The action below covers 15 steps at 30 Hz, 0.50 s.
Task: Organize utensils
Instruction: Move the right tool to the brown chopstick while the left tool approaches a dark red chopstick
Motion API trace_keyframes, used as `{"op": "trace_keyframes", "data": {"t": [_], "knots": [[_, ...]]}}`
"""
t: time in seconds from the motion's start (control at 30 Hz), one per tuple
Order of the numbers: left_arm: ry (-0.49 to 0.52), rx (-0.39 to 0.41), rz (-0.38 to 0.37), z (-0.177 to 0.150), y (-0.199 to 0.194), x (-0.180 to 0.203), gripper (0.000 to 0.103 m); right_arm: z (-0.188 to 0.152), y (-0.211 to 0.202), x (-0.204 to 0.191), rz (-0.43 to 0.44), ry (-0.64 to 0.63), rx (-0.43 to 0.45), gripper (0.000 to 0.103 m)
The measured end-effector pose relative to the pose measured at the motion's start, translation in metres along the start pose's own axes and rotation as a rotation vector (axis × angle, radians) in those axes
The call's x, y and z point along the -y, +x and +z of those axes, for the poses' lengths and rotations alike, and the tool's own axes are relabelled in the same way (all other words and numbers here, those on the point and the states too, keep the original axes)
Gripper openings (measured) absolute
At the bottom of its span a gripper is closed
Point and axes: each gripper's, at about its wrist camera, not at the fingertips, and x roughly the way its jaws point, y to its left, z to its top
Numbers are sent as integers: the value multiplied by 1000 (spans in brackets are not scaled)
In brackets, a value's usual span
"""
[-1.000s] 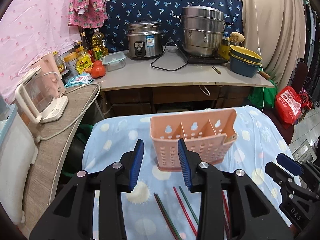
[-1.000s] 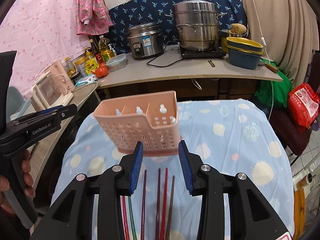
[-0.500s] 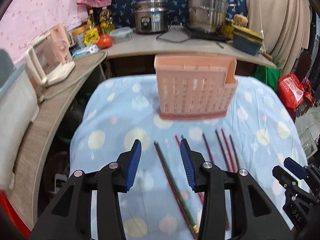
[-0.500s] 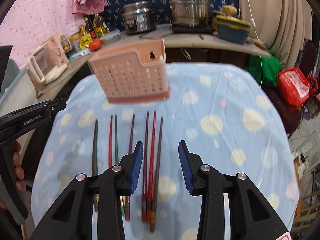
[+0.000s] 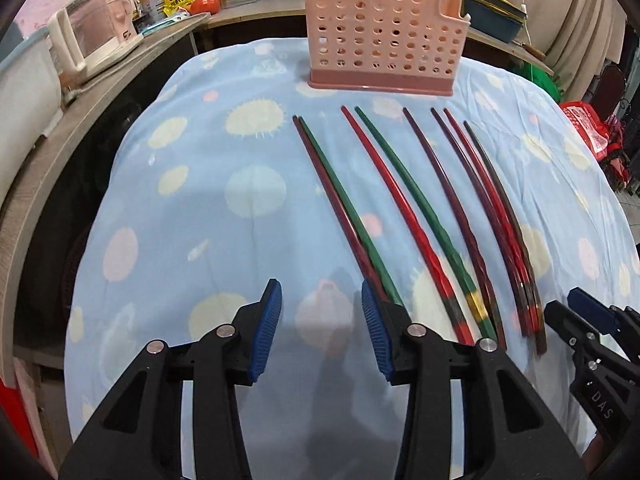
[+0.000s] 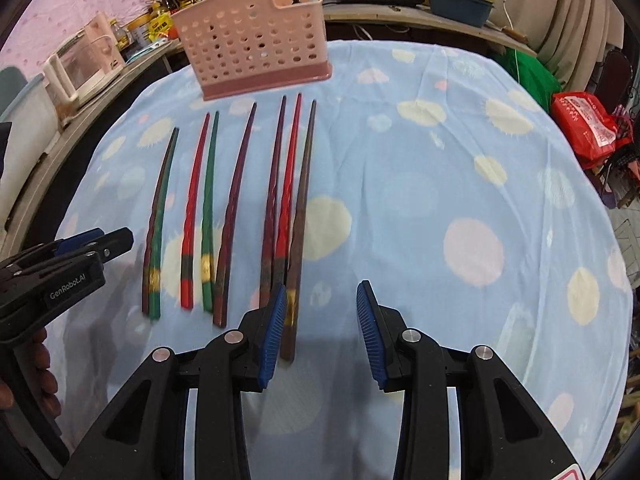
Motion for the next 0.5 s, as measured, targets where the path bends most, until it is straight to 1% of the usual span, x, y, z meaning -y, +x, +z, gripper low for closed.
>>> {"op": "trace_keyframes", "data": {"t": [0.1, 0.13, 0.2, 0.3, 0.33, 0.37, 0.5], "knots": [[9, 11, -13, -11, -4, 3, 53, -9, 1, -5, 14, -7, -18, 36], [14, 14, -13, -13, -4, 4, 54, -10, 2, -7, 14, -14, -21, 36], [22, 12, -16, -16, -3, 6, 55, -11, 3, -9, 6, -25, -20, 35], [27, 3, -15, -17, 0, 8, 55, -12, 3, -4, 0, -13, -16, 29], [25, -1, -11, -18, 1, 7, 55, -12, 3, -1, -5, -7, -15, 23], [19, -4, -7, -18, 2, 6, 54, -12, 2, 3, -11, 0, -14, 21], [3, -22, 4, -19, 8, 2, 55, -10, 2, 11, -8, 24, -14, 21]]}}
